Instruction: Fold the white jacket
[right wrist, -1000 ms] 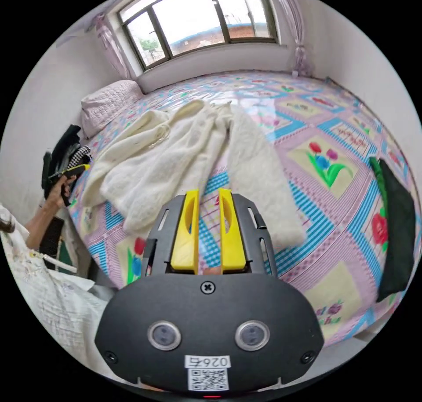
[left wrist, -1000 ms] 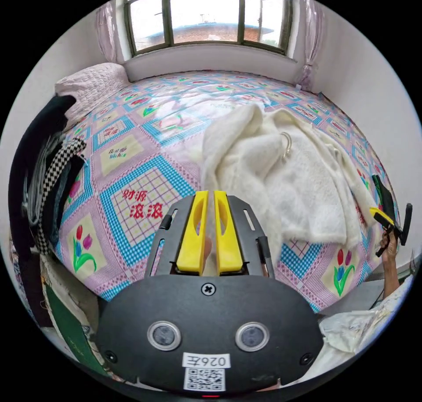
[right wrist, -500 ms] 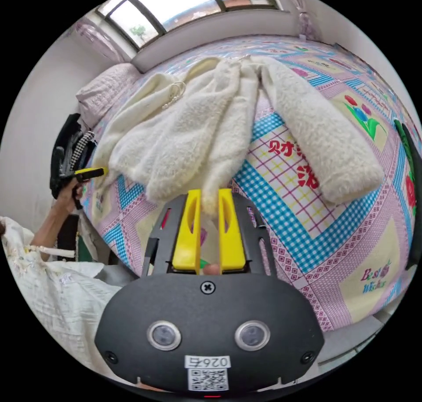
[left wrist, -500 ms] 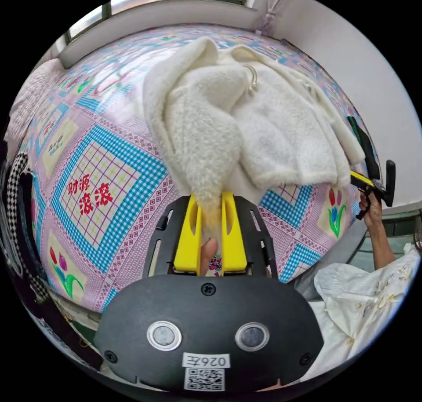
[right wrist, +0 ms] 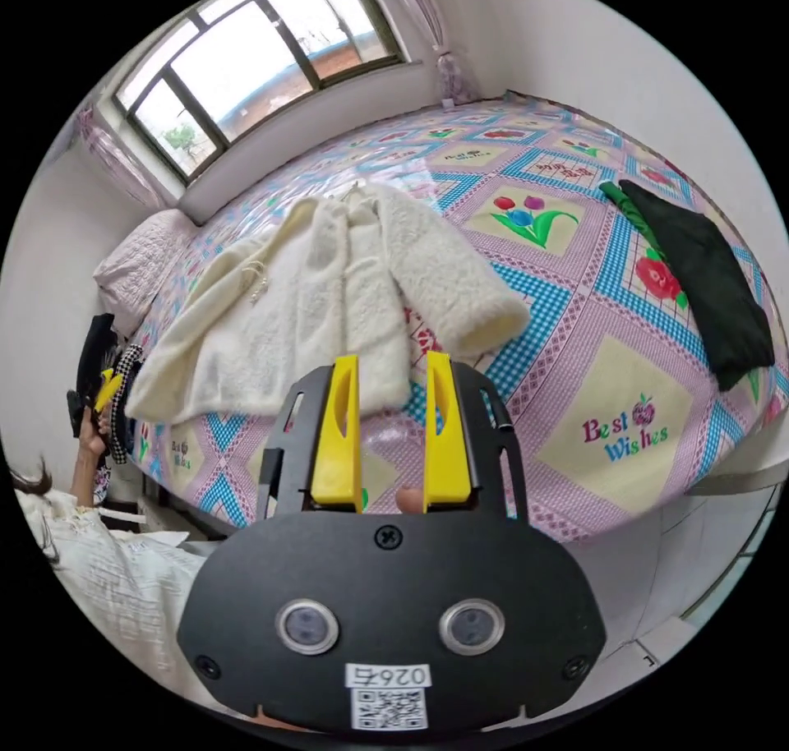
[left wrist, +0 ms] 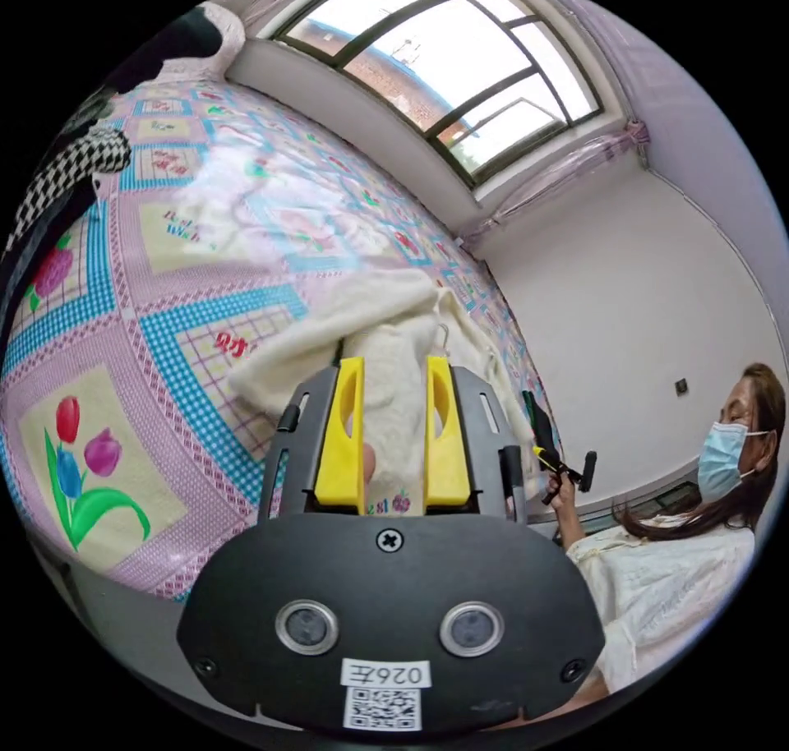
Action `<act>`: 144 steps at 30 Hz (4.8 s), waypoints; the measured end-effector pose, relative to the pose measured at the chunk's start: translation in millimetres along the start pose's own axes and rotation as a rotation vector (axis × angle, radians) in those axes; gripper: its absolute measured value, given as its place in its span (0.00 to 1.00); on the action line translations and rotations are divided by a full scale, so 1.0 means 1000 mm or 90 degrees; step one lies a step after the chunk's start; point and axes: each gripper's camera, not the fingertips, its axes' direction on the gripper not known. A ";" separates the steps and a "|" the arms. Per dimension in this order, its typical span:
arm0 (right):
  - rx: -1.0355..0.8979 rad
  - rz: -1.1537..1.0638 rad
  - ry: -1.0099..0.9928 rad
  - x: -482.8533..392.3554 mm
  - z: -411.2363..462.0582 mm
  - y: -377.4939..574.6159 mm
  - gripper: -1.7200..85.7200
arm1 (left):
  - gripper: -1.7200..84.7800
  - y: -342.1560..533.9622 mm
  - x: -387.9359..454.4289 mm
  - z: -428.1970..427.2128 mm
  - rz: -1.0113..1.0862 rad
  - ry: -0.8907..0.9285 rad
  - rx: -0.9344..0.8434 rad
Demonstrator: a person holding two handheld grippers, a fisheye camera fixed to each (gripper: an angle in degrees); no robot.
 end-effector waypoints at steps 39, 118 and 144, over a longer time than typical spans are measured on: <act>-0.103 -0.225 -0.187 -0.192 -0.003 0.081 0.01 | 0.27 0.056 0.161 0.134 0.389 -0.258 -0.131; -0.060 -0.089 -0.200 -0.129 0.008 -0.082 0.09 | 0.12 -0.056 0.112 0.433 0.436 -0.178 -0.348; 0.088 -0.090 -0.136 -0.121 0.008 -0.062 0.01 | 0.02 -0.097 0.022 0.382 0.221 0.043 -0.279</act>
